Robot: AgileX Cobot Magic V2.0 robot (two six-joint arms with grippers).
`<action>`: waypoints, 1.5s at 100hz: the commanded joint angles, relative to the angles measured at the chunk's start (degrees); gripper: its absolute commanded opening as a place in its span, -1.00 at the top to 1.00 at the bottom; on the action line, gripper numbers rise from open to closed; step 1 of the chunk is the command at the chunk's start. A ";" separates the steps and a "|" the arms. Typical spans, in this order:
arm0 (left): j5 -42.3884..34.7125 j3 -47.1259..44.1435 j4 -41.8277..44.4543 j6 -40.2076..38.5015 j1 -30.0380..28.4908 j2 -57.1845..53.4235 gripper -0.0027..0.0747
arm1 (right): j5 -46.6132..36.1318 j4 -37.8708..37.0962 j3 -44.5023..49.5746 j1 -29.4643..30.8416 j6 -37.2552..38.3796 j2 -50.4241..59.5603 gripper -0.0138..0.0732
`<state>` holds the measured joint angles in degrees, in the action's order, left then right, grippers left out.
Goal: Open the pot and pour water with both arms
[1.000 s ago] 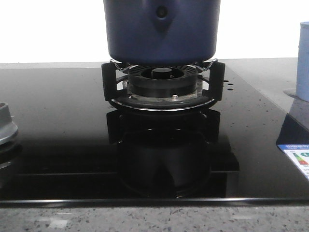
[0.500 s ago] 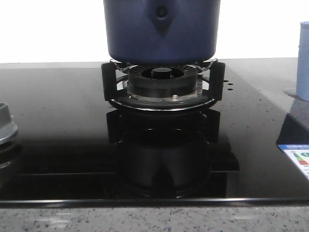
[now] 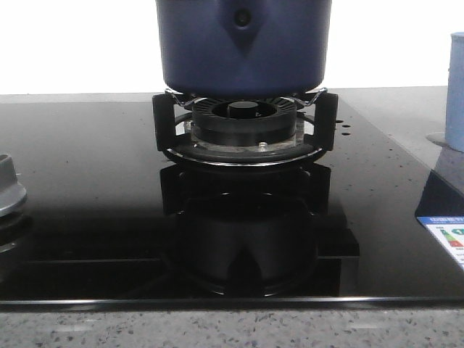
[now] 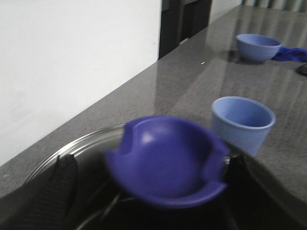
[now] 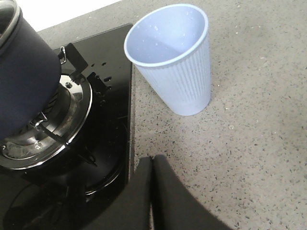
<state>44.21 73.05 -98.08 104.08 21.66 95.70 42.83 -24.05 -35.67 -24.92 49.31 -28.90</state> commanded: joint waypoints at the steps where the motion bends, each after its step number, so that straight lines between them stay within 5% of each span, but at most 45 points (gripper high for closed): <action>1: 0.89 1.52 -4.16 -0.36 -0.05 -2.18 -0.50 | -2.91 -1.52 -2.15 -0.13 -0.76 -0.63 0.84; 47: 1.23 1.52 -4.26 -0.36 2.95 -1.56 -0.49 | -3.35 -1.52 -2.15 -0.13 -0.76 -0.63 0.84; 90: 1.44 1.52 -6.50 -0.36 2.95 -1.46 0.17 | -3.35 -1.52 -2.15 -0.13 -0.76 -0.63 0.84; 131: 2.39 5.50 -7.85 -0.82 2.12 -6.50 0.18 | -3.35 -1.52 -2.15 -0.13 -0.76 -0.63 0.84; 150: 0.83 5.50 2.57 -8.03 -1.44 -12.78 0.17 | -3.35 -1.52 -2.15 -0.13 -0.76 -0.63 0.84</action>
<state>43.78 76.41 -96.79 100.54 21.91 88.29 42.83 -23.96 -35.67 -24.92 49.31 -28.90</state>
